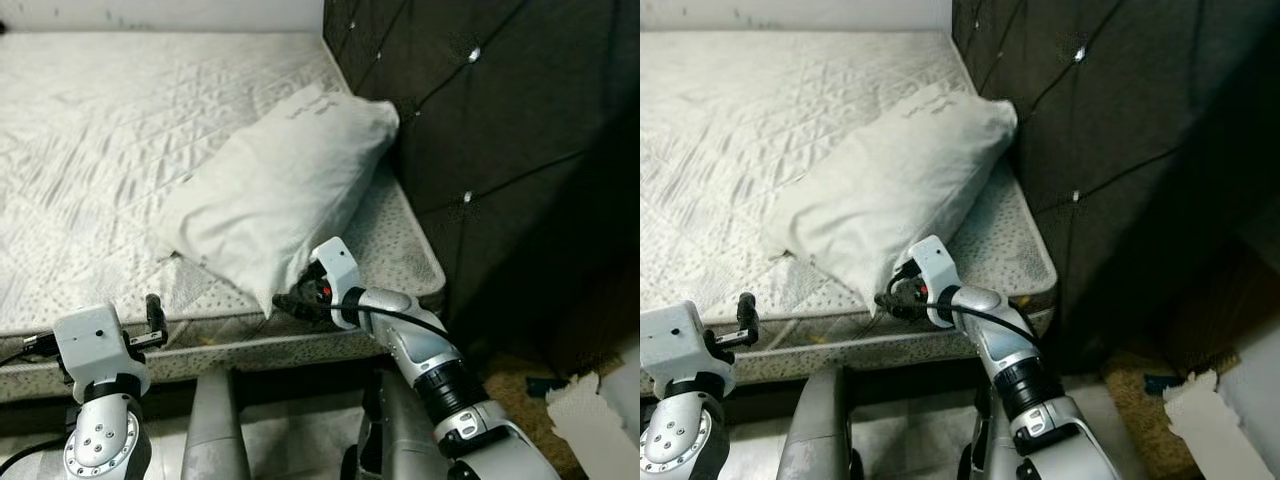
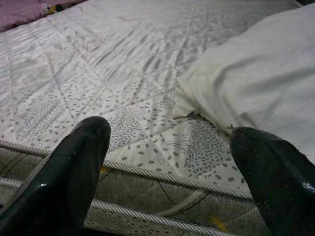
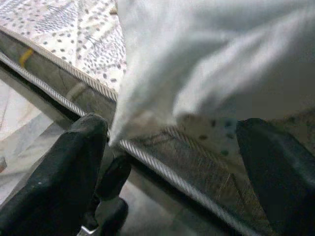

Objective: Clean up the room

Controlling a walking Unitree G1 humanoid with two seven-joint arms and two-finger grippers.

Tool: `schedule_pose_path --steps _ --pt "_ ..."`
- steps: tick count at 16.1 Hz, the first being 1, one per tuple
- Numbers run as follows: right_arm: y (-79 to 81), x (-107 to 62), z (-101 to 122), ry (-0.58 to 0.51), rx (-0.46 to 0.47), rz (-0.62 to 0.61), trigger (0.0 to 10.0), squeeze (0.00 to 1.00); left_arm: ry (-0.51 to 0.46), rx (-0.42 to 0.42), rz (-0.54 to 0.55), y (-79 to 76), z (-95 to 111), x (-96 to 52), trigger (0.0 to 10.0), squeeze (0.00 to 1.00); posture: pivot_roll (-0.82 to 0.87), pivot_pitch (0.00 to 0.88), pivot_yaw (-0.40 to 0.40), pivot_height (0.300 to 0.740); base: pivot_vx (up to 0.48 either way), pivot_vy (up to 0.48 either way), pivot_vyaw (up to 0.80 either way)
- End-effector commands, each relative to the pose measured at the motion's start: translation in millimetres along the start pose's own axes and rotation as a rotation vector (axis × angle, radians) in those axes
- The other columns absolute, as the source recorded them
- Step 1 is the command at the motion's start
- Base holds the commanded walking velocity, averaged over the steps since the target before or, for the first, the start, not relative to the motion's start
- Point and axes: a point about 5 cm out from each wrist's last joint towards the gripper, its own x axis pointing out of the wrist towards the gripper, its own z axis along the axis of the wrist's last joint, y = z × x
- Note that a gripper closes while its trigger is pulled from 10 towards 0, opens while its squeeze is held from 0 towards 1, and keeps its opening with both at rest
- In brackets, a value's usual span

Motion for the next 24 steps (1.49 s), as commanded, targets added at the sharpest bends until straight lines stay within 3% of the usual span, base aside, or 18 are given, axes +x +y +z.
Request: schedule_pose_path --steps 1,5,8,10,15,19,21,24 --pt "-1.7 -0.1 1.5 0.001 0.030 -0.010 10.0 0.00 -0.007 0.004 -0.004 -2.1 3.8 0.4 10.0 0.00 0.10 0.000 -0.029 0.532 0.000 0.000 0.00" --pt "11.5 9.9 -1.0 0.061 0.137 -0.012 10.0 0.00 -0.019 0.006 -0.008 -3.0 8.8 1.9 10.0 0.00 0.13 0.000 -0.035 0.532 0.000 0.000 0.00" --pt "26.0 23.2 16.0 0.044 0.188 0.022 10.0 0.00 -0.011 0.009 0.022 2.5 8.6 -4.3 10.0 0.00 0.17 0.012 -0.052 0.532 0.000 0.000 0.00" --pt "27.8 26.3 21.4 0.027 0.192 0.010 10.0 0.00 -0.007 0.010 0.029 3.5 8.1 -5.9 10.0 0.00 0.17 0.012 -0.056 0.532 0.000 0.000 0.00" --pt "27.3 42.1 43.6 -0.055 0.257 -0.167 10.0 0.00 -0.004 0.017 0.068 8.8 10.4 -13.0 10.0 0.00 0.22 0.026 -0.074 0.532 0.000 0.000 0.00" --pt "39.1 49.5 50.2 -0.041 0.296 -0.101 10.0 0.00 0.018 0.010 0.102 11.9 7.5 -25.6 10.0 0.00 0.26 0.047 -0.098 0.532 0.000 0.000 0.00" --pt "36.6 48.6 51.2 -0.023 0.285 -0.049 10.0 0.00 0.031 0.009 0.102 11.4 5.4 -28.0 10.0 0.00 0.25 0.045 -0.097 0.532 0.000 0.000 0.00" --pt "23.4 42.5 56.3 -0.077 0.267 -0.033 10.0 0.00 0.027 0.007 0.085 9.0 5.8 -22.6 10.0 0.00 0.23 0.043 -0.090 0.532 0.000 0.000 0.00"
